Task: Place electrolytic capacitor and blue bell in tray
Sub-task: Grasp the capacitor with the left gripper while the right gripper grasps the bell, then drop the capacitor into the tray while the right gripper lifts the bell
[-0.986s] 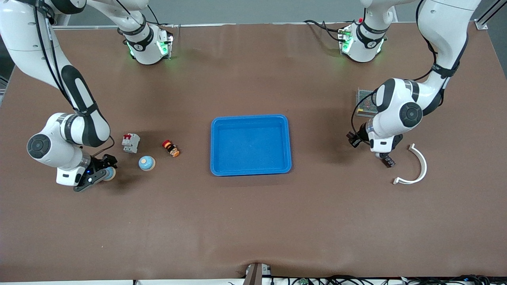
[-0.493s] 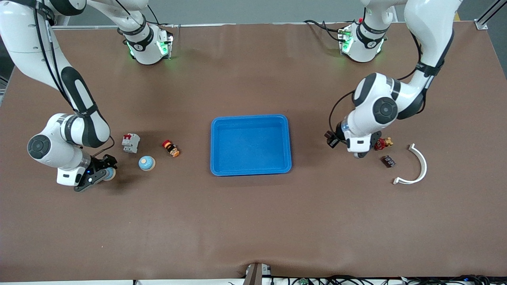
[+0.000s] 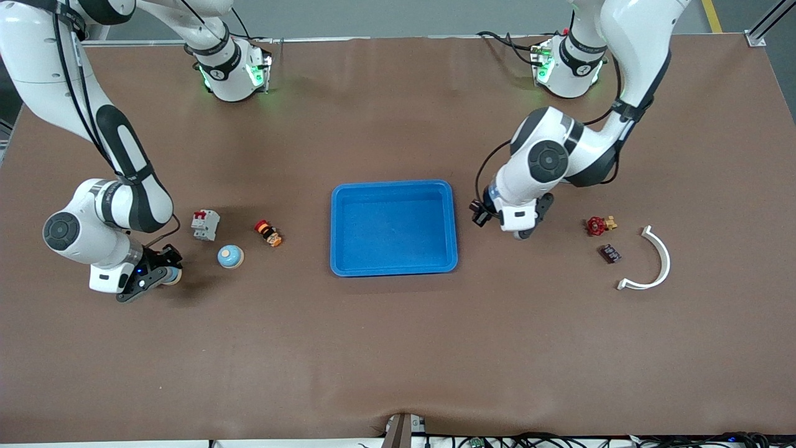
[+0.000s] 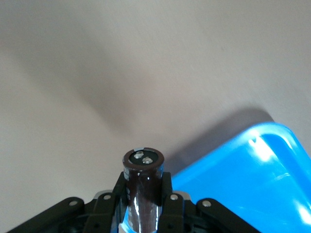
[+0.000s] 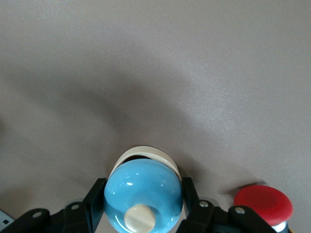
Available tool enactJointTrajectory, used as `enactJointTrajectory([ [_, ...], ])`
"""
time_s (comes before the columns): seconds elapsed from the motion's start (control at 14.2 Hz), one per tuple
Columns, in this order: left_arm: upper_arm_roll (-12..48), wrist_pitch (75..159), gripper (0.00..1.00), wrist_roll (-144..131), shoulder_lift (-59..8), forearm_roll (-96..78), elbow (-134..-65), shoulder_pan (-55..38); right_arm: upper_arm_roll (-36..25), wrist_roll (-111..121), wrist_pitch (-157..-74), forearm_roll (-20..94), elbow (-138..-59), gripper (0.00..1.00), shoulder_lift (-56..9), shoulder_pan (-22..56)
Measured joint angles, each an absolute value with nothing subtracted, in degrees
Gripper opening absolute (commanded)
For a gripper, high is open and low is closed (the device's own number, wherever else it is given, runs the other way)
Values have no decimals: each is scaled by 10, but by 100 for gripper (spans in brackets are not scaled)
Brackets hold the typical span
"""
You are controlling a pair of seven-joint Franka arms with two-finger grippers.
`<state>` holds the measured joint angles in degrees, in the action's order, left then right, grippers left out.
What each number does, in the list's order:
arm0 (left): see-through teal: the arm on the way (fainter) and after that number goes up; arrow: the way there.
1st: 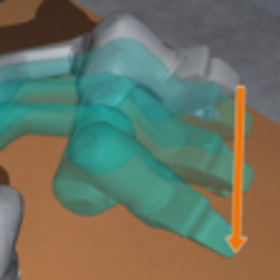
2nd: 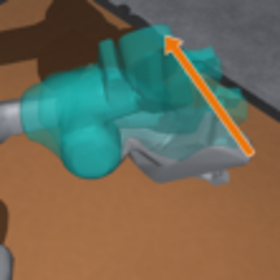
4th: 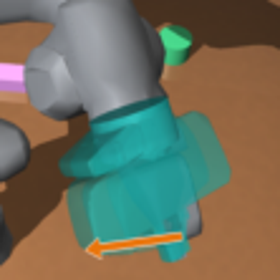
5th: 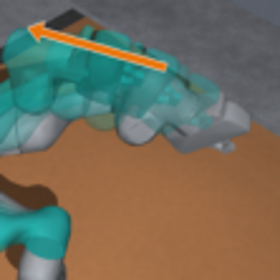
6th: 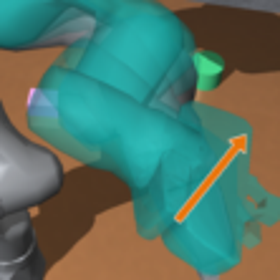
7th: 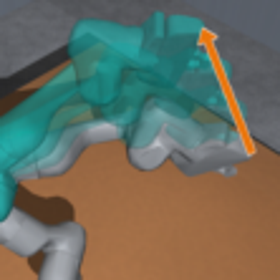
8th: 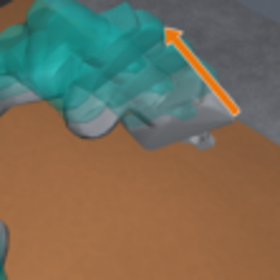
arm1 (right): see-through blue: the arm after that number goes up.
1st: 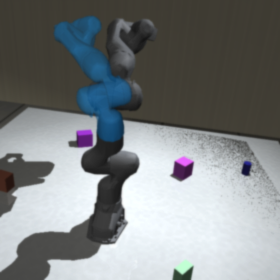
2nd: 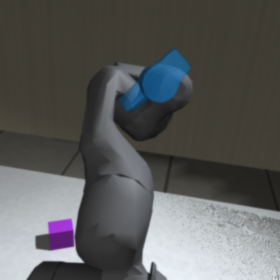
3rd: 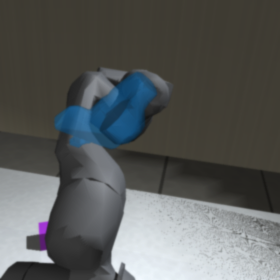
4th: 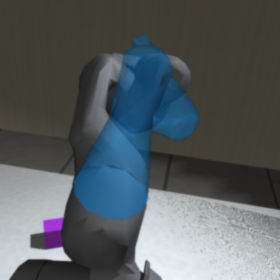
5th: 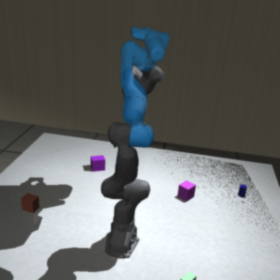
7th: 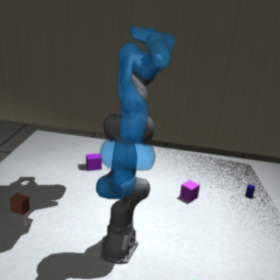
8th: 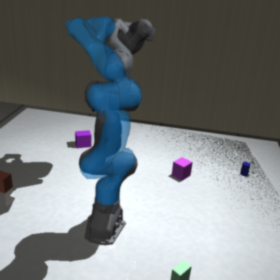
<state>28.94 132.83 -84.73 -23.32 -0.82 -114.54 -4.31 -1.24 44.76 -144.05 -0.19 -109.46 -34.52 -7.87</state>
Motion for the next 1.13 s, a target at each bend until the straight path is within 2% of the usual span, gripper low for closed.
enactJointTrajectory([
  [0.14, 289, 1328, 0, -878, -253, -8, -1125, -62, -9, 447, -1410, 8, -1080, 41, -345, -77],
  [0.35, 289, 1329, 0, -919, -275, -8, -1101, -85, -3, 426, -1284, 27, -1015, 41, -338, -72],
  [0.63, 289, 1338, 0, -999, -306, -8, -1079, -114, 1, 280, -1164, 31, -974, 41, -285, -29],
  [0.85, 289, 1367, 0, -1041, -332, -8, -1077, -127, 2, 150, -1112, 31, -974, 41, -247, 22],
  [1.13, 289, 1394, 1, -1077, -365, -8, -1076, -141, 4, -29, -1084, 32, -975, 40, -223, 96],
])
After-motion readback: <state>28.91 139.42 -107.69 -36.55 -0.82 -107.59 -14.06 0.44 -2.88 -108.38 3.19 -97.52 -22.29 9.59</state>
